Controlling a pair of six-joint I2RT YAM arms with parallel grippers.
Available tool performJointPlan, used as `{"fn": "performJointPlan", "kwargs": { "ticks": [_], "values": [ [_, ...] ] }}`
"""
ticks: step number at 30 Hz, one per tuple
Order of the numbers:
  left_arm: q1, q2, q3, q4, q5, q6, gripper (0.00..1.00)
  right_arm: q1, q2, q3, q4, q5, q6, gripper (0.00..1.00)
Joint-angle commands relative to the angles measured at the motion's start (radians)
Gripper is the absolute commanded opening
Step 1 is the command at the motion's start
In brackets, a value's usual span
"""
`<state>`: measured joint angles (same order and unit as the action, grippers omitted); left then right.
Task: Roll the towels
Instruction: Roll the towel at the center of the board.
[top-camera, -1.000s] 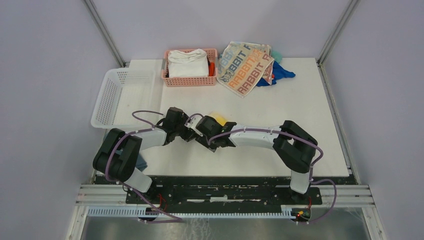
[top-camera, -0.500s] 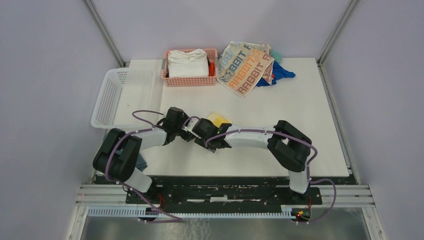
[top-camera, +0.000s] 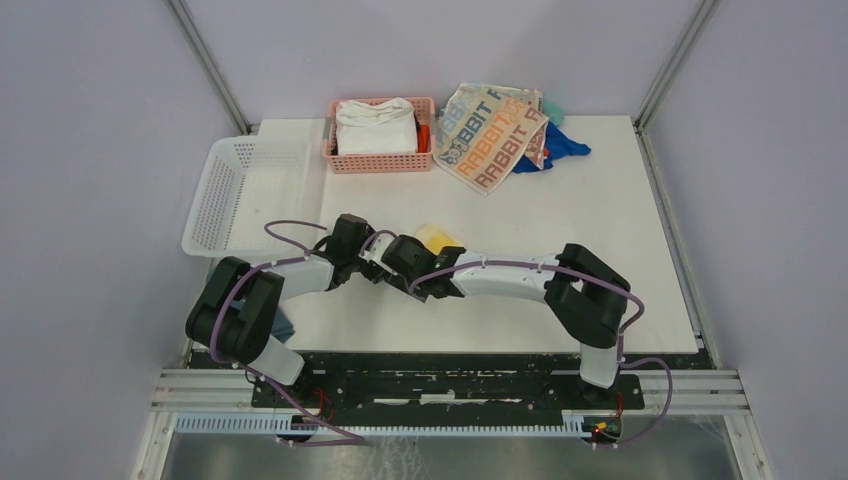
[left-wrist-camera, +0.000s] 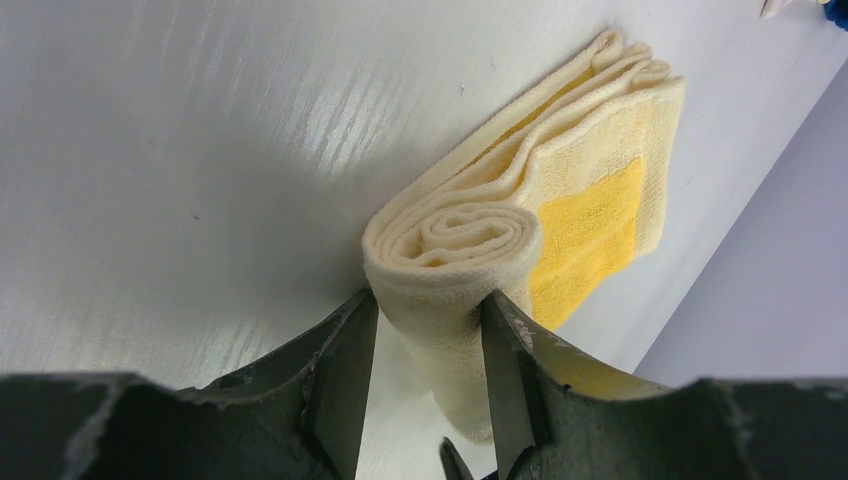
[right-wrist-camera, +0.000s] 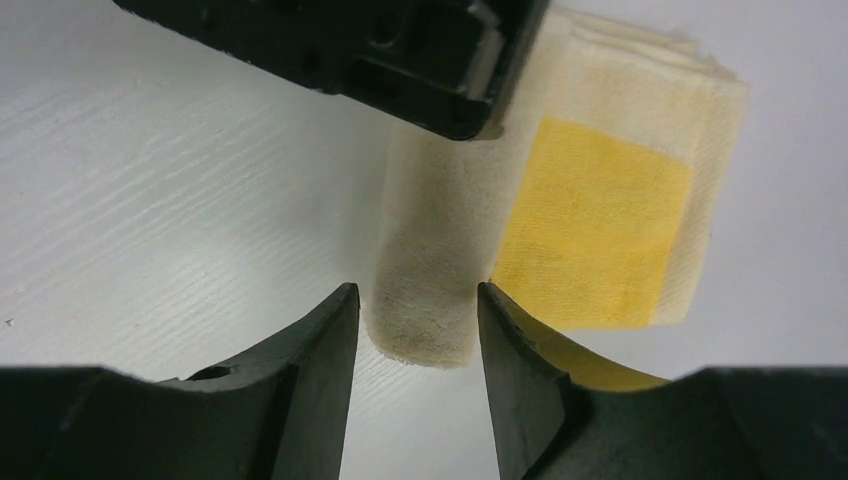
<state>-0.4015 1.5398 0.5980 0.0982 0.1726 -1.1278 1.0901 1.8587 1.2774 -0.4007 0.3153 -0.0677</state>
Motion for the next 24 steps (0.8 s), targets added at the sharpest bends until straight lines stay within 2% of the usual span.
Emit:
{"fn": "performJointPlan", "kwargs": {
  "ticks": [1,11,13,16,19,24],
  "values": [
    [-0.004,0.022,-0.017,-0.141,-0.086,0.023,0.52,0.009,0.053,0.020,0.025,0.011,-0.006,0.54],
    [-0.004,0.021,-0.022,-0.135,-0.077,0.010,0.52,0.009,0.174,0.036,-0.004,0.008,0.000,0.48],
    [-0.004,0.015,-0.027,-0.132,-0.075,0.004,0.52,0.009,0.185,0.033,-0.015,0.013,0.003,0.42],
    [-0.004,-0.007,-0.033,-0.134,-0.068,-0.006,0.53,0.007,0.180,0.031,-0.035,-0.020,0.007,0.24],
    [-0.003,-0.058,-0.032,-0.153,-0.071,-0.009,0.55,-0.026,0.151,0.035,-0.064,-0.168,0.017,0.10],
    [0.023,-0.200,-0.051,-0.193,-0.096,-0.004,0.57,-0.144,0.073,0.000,-0.023,-0.600,0.064,0.01]
  ]
}}
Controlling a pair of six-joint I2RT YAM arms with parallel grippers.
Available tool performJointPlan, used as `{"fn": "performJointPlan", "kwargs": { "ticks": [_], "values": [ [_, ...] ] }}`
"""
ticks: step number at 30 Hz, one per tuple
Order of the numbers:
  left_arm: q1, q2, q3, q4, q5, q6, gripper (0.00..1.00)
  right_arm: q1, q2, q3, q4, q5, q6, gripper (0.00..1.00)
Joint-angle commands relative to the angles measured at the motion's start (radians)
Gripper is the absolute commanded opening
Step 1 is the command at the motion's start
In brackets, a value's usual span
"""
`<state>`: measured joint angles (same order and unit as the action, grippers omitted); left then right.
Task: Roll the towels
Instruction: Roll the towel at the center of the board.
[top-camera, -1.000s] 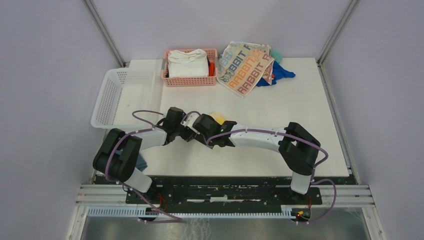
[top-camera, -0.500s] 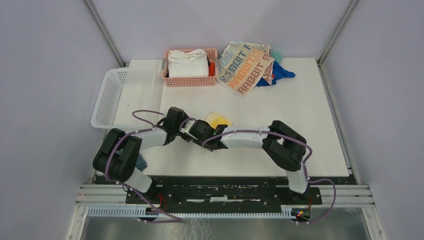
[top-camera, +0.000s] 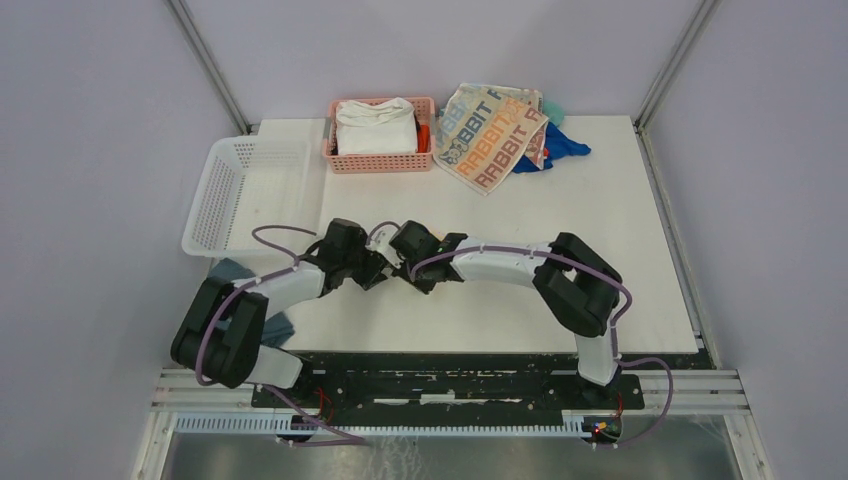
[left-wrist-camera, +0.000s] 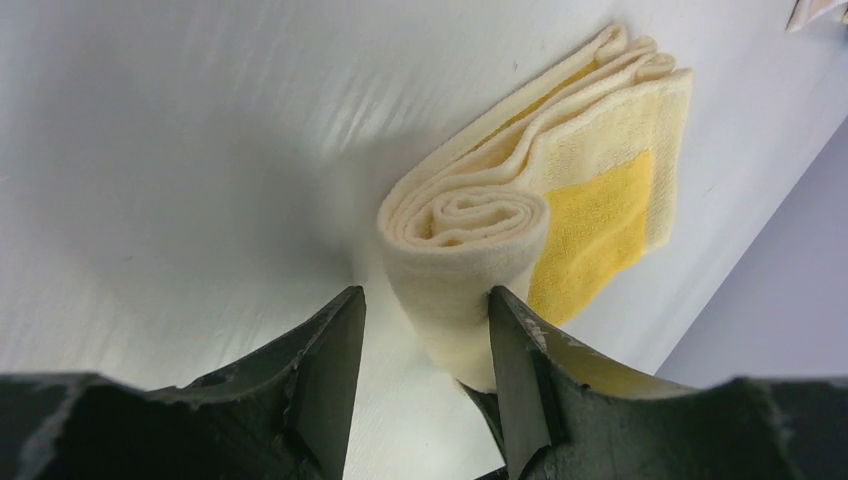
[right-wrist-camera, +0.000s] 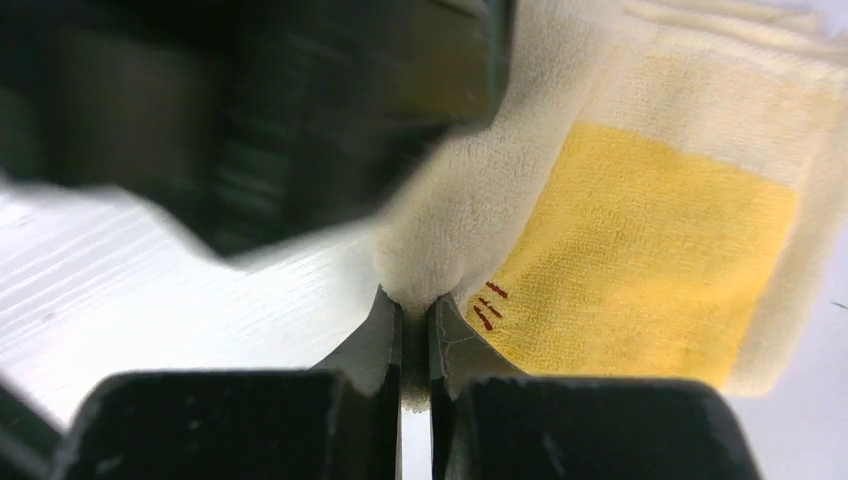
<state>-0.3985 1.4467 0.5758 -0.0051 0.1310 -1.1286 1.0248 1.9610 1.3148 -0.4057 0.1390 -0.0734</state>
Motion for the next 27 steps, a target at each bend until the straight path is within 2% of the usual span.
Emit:
{"fn": "performJointPlan", "kwargs": {
  "ticks": [1,3,6,12,17,27],
  "values": [
    [0.028,-0.142,-0.040,-0.093,-0.055,-0.002,0.57,-0.104,-0.036,-0.045,-0.001,-0.512,0.083,0.01],
    [0.039,-0.217,-0.059,-0.103,-0.064,-0.002,0.58,-0.153,-0.035,-0.053,0.037,-0.699,0.117,0.01],
    [0.044,-0.307,-0.095,-0.117,-0.066,-0.006,0.59,-0.213,-0.015,-0.061,0.104,-0.871,0.186,0.01],
    [0.044,-0.401,-0.180,-0.071,-0.020,-0.023,0.63,-0.308,0.059,-0.105,0.327,-1.102,0.409,0.01],
    [0.045,-0.348,-0.197,0.036,0.031,-0.038,0.63,-0.370,0.114,-0.160,0.430,-1.138,0.543,0.01],
    [0.032,-0.162,-0.154,0.179,0.091,-0.044,0.63,-0.402,0.195,-0.164,0.303,-1.064,0.535,0.03]
  ]
}}
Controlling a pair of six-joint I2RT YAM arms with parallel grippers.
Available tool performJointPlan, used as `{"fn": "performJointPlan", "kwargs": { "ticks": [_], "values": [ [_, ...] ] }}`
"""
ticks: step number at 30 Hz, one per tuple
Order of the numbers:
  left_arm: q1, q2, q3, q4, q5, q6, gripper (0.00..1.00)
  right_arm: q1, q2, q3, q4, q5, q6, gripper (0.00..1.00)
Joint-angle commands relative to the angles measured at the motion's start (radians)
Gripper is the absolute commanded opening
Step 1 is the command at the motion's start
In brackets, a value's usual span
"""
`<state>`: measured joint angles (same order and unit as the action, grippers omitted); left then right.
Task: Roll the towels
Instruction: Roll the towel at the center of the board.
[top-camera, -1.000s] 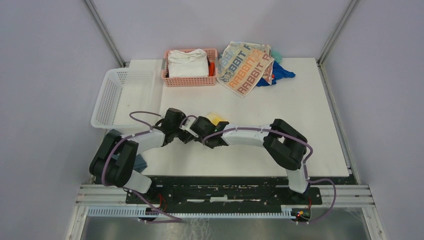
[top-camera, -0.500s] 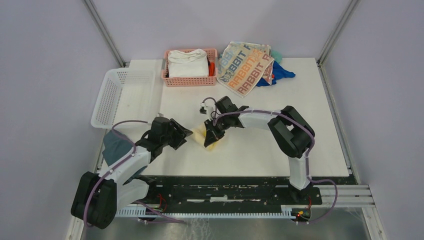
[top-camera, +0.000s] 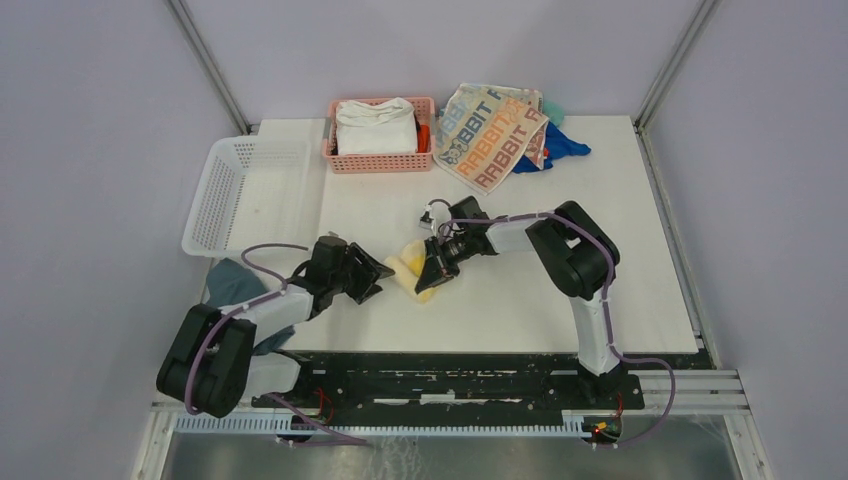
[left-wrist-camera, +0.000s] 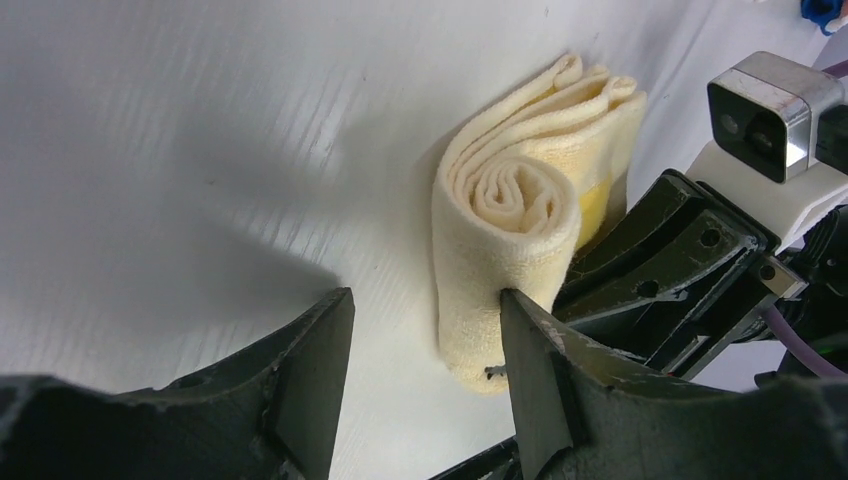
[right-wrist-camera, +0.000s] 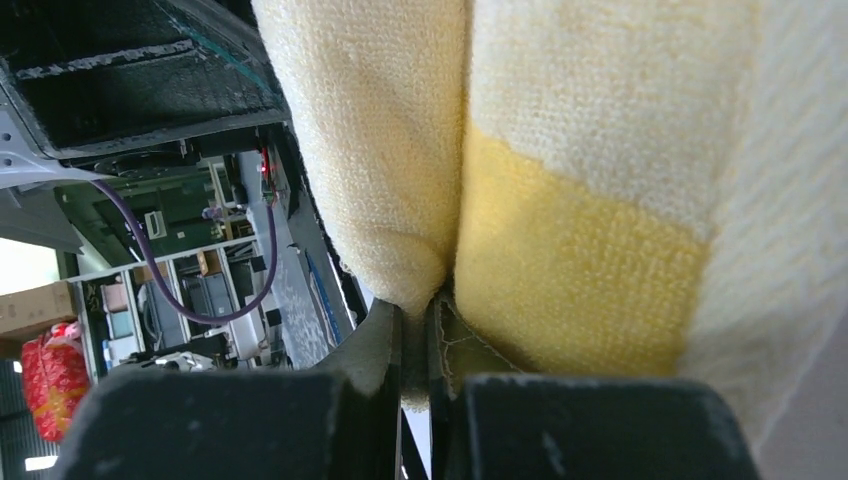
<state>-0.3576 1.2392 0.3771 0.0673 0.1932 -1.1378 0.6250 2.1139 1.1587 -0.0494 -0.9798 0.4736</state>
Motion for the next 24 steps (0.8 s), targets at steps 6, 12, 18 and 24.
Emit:
{"fn": "performJointPlan", "kwargs": {
  "ticks": [6,12,18,24],
  "values": [
    [-0.039,0.149,0.072,0.128,0.018,-0.040,0.61,-0.003,0.017,0.006,-0.134,0.131,-0.062,0.12],
    [-0.048,0.196,0.073,0.073,-0.011,-0.063,0.61,0.002,-0.097,0.011,-0.183,0.240,-0.105,0.31],
    [-0.050,0.217,0.088,0.020,-0.039,-0.063,0.61,0.045,-0.271,0.019,-0.290,0.489,-0.197,0.49],
    [-0.054,0.234,0.115,-0.008,-0.045,-0.058,0.61,0.177,-0.382,0.047,-0.377,0.825,-0.301,0.70]
  ]
}}
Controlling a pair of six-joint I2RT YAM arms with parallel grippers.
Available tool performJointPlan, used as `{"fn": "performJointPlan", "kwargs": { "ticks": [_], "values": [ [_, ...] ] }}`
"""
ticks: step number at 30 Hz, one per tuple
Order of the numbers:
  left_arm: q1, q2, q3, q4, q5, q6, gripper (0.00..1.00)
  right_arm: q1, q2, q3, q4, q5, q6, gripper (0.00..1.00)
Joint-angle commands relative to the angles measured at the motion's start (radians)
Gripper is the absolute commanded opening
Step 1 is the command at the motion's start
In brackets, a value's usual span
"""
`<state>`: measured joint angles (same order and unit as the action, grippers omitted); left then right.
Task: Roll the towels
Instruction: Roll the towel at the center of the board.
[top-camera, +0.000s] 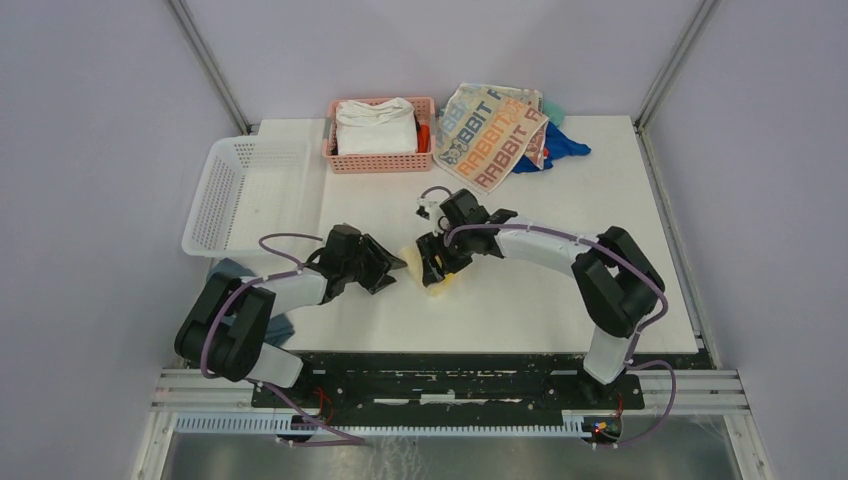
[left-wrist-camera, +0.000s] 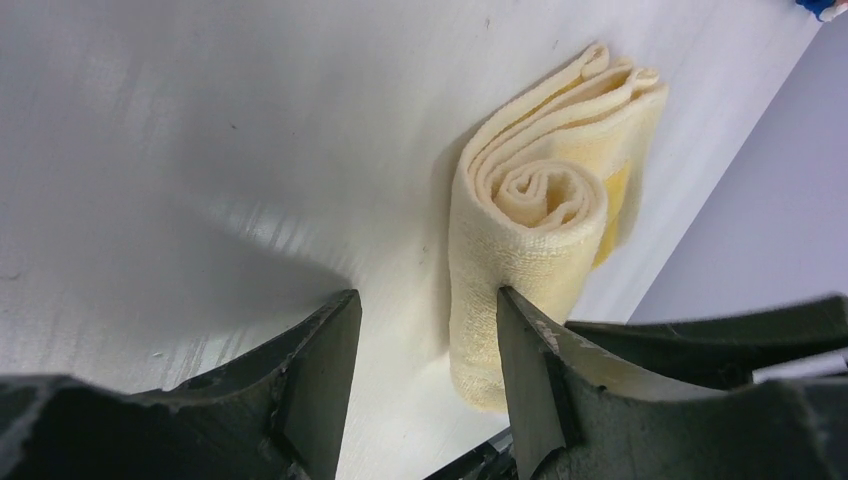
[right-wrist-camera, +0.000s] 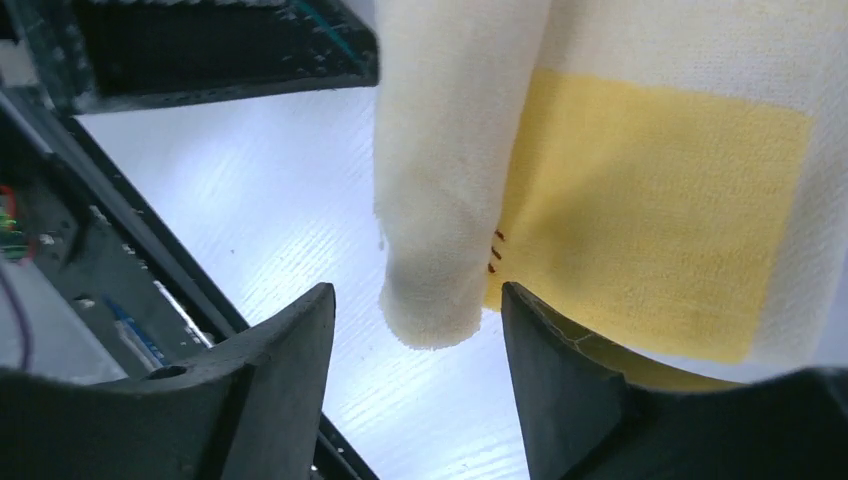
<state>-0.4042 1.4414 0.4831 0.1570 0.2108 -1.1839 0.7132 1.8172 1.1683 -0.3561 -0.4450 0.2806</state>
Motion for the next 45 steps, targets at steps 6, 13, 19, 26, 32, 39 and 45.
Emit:
{"fn": "performJointPlan", "kwargs": {
  "ticks": [6,13,19,26,32,39,45],
  "values": [
    [-0.011,0.029,0.018,-0.108,-0.069,-0.012,0.61,0.256,-0.103,0.066,-0.065,0.624,-0.184,0.72],
    [-0.019,0.028,0.028,-0.114,-0.071,-0.015,0.61,0.373,-0.008,0.129,-0.063,0.849,-0.217,0.71],
    [-0.023,0.025,0.026,-0.117,-0.073,-0.019,0.61,0.407,0.063,0.143,-0.046,0.890,-0.231,0.70],
    [-0.029,0.021,0.026,-0.117,-0.075,-0.025,0.61,0.416,0.141,0.156,-0.038,0.938,-0.241,0.59],
    [-0.029,-0.033,0.005,-0.121,-0.076,-0.026,0.61,0.405,0.111,0.127,-0.017,0.782,-0.270,0.10],
    [-0.012,-0.217,-0.052,-0.136,-0.105,-0.010,0.64,0.235,0.041,0.074,0.043,0.150,-0.234,0.03],
    [0.000,-0.323,-0.094,-0.137,-0.080,-0.018,0.64,0.105,0.090,0.008,0.183,-0.225,-0.117,0.02]
  ]
}}
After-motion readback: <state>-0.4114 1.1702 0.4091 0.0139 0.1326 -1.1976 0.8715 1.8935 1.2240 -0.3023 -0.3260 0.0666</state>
